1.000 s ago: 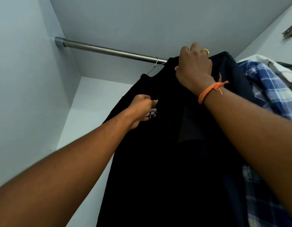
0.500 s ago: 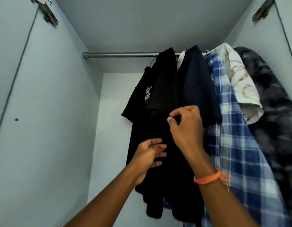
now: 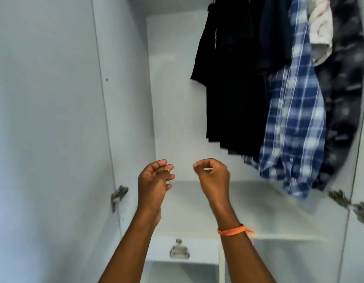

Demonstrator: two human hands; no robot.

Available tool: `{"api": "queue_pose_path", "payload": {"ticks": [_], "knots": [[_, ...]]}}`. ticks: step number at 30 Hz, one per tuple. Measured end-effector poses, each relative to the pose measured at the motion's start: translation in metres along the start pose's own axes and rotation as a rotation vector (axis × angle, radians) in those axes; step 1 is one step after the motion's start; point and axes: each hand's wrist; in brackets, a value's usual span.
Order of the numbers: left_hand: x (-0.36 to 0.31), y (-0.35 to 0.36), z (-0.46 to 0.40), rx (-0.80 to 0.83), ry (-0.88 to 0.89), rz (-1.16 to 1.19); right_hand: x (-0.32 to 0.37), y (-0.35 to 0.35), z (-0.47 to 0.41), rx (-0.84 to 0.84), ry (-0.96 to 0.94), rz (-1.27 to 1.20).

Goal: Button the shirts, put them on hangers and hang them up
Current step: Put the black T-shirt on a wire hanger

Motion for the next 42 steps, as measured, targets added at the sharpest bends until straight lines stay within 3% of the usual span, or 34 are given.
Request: {"api": "queue_pose_path", "payload": {"ticks": [5,9,16,20,24,28,30,36,42], "knots": [[0.014,-0.068,0.07,-0.037,-0.143,-0.048,0.01,0.029,0.122,0.133,0.123,0.012],[0.014,-0.114,0.121,-0.075,-0.104,-0.169,0.022,0.036,0.187,0.222,0.169,0.014],[-0.007,-0.17,0.22,-0.006,0.311,-0.544,0.042,0.049,0.261,0.399,0.288,-0.114],[-0.004,-0.212,0.254,-0.238,0.589,-0.563,0.049,0.051,0.289,0.493,0.323,-0.144],[-0.006,-0.227,0.249,-0.446,0.494,-0.502,0.067,0.046,0.307,0.577,0.377,-0.223],[-0.005,-0.233,0.235,-0.31,0.22,-0.411,0.085,0.044,0.318,0.629,0.311,-0.268],[-0.003,-0.232,0.232,-0.256,0.175,-0.373,0.09,0.043,0.32,0.638,0.29,-0.277],[-0.008,-0.225,0.234,-0.231,0.2,-0.365,0.088,0.038,0.329,0.676,0.216,-0.333],[0.009,-0.195,0.229,-0.1,0.302,-0.487,0.071,0.012,0.318,0.388,0.078,-0.296]]}}
Point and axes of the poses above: each hand's wrist, its own z-axis away from the middle knuckle, its own y-axis out of the palm, x = y × z, and after that the axes turned 5 degrees about z, right-handed
